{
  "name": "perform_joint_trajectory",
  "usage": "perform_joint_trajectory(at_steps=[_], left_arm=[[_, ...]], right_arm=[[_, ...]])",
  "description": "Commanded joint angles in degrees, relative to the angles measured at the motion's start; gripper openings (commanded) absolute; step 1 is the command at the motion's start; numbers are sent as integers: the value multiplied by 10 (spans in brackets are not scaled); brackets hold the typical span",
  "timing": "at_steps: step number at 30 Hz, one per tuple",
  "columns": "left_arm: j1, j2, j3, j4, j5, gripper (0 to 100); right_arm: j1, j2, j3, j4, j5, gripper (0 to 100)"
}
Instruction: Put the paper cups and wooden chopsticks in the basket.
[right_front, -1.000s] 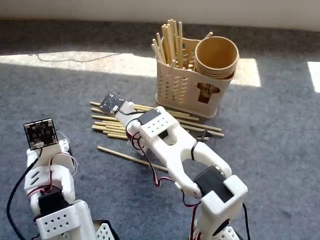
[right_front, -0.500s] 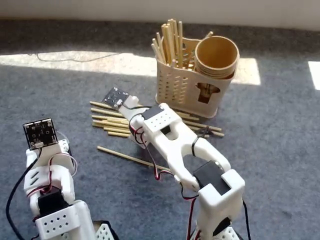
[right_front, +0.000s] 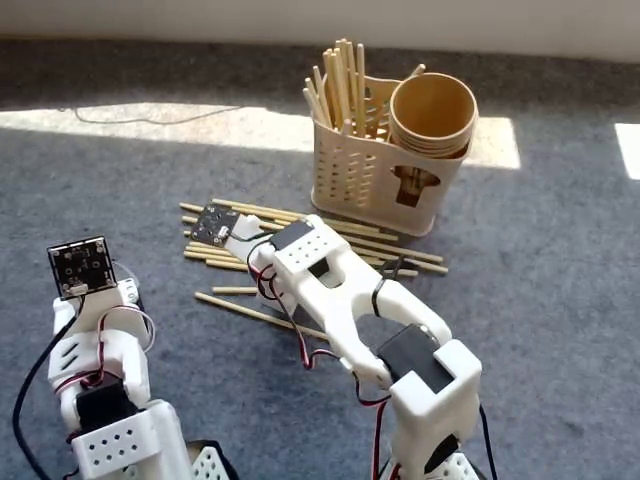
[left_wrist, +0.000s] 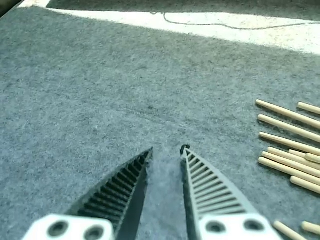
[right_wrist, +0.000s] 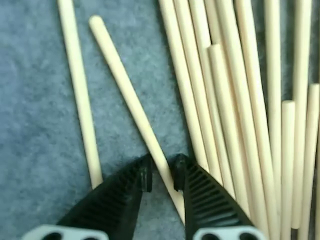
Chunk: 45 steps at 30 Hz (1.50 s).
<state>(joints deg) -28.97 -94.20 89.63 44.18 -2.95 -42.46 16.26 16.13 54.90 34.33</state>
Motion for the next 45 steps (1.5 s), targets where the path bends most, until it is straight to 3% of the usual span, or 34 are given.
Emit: perform_joint_trajectory(at_steps=[1, 5, 14, 22, 29, 45], left_arm=[[-4, -5, -13, -12, 3, 106], [-4, -5, -12, -12, 3, 106], [-4, -5, -12, -12, 3, 106], [-4, -5, -12, -12, 3, 106], [-4, -5, -11, -13, 3, 106], [-4, -5, -10, -13, 4, 106]], right_arm=[[-7, 4, 5, 17, 5, 76], [-9, 0, 6, 21, 4, 1], [-6, -5, 5, 29, 4, 5], [18, -134, 24, 100, 3, 5], [20, -243, 84, 97, -2, 5], [48, -512, 85, 97, -237, 6]])
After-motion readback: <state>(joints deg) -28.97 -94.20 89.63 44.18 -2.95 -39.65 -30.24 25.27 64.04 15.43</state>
